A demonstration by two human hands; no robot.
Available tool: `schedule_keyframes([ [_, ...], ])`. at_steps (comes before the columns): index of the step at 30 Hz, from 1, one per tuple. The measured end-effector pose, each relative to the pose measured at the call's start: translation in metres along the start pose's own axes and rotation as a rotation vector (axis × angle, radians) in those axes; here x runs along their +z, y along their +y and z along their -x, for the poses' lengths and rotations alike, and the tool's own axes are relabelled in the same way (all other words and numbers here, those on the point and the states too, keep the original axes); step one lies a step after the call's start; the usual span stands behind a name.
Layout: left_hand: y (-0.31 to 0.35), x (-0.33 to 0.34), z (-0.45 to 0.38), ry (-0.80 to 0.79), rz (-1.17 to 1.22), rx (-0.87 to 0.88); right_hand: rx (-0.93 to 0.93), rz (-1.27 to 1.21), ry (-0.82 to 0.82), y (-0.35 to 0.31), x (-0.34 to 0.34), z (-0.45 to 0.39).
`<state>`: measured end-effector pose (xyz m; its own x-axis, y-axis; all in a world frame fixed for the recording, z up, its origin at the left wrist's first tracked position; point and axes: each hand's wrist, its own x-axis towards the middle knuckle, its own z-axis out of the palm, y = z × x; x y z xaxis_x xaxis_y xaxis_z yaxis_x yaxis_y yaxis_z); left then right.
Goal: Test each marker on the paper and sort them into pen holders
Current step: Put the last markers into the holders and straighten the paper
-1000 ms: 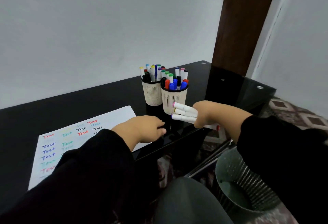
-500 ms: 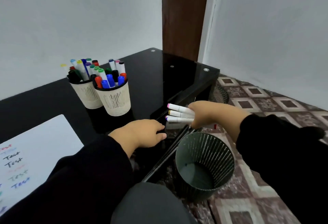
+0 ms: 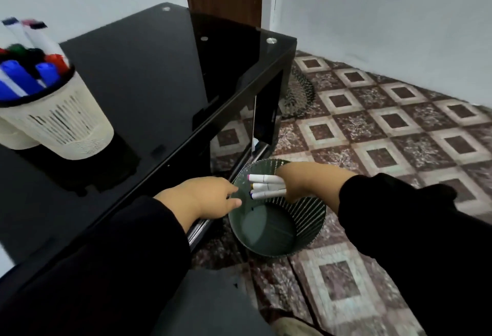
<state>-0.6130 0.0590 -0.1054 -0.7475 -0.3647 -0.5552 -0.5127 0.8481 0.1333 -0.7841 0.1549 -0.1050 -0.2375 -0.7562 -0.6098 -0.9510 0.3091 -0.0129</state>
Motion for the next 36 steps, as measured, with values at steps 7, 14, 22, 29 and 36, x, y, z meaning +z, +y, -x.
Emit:
schedule_keyframes([
  [7,-0.009,0.023,-0.028,-0.031,-0.004,0.000,-0.050,0.174,-0.174,0.005,0.052,-0.042],
  [14,-0.007,0.038,-0.043,-0.062,0.001,0.054,-0.108,0.241,-0.283,0.007,0.080,-0.066],
  [22,-0.005,0.044,-0.051,-0.134,-0.036,0.093,-0.102,0.183,-0.249,0.016,0.088,-0.069],
  [29,-0.001,0.039,-0.050,-0.117,-0.039,0.086,-0.114,0.103,-0.138,0.014,0.065,-0.057],
  [36,-0.001,0.006,-0.018,-0.037,-0.009,0.040,-0.159,0.101,0.022,-0.005,0.006,-0.018],
])
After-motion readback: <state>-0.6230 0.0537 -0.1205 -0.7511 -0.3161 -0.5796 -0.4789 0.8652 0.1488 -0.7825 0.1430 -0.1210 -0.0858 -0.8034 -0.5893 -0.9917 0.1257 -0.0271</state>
